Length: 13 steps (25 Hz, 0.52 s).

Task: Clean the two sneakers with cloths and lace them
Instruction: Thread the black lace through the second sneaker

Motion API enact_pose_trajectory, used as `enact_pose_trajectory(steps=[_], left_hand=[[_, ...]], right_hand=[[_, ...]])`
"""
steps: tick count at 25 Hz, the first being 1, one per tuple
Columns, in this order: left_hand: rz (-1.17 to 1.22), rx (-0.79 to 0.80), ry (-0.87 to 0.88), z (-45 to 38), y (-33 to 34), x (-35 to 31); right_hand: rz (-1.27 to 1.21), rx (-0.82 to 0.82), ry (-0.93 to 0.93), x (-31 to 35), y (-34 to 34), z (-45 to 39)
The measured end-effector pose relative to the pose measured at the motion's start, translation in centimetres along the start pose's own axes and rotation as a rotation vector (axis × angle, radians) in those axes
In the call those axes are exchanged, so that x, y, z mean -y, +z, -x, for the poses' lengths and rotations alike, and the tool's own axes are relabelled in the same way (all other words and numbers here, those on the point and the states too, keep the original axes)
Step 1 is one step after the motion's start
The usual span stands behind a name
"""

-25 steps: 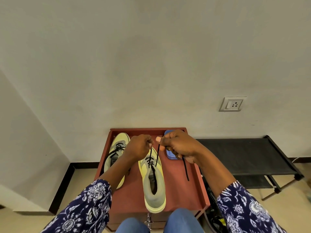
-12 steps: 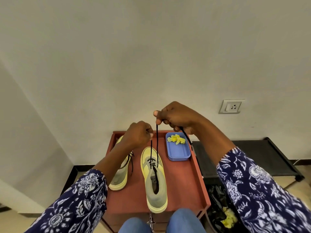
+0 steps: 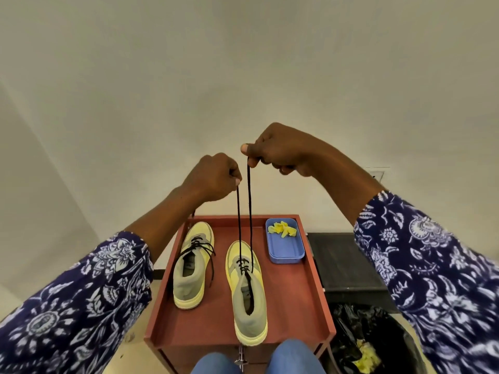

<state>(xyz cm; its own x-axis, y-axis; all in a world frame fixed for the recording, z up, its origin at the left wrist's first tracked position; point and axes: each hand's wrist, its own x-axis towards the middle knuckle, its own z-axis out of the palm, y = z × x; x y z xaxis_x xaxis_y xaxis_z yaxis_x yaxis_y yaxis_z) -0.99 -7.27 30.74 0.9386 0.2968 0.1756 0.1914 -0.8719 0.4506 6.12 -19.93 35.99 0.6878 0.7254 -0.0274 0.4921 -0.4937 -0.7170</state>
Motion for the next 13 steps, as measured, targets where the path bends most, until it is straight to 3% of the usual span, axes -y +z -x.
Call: enact_pose_trajectory(steps=[9, 13], left_hand=[[-0.057, -0.24, 0.023, -1.6, -5.4, -2.6], [0.121, -0.334, -0.048, -2.9, -6.5, -2.9]], right_hand=[[0.32, -0.126, -0.09, 3.4, -2.5, -1.9], [0.286, -0.206, -0.132, 3.3, -2.9, -4.1]])
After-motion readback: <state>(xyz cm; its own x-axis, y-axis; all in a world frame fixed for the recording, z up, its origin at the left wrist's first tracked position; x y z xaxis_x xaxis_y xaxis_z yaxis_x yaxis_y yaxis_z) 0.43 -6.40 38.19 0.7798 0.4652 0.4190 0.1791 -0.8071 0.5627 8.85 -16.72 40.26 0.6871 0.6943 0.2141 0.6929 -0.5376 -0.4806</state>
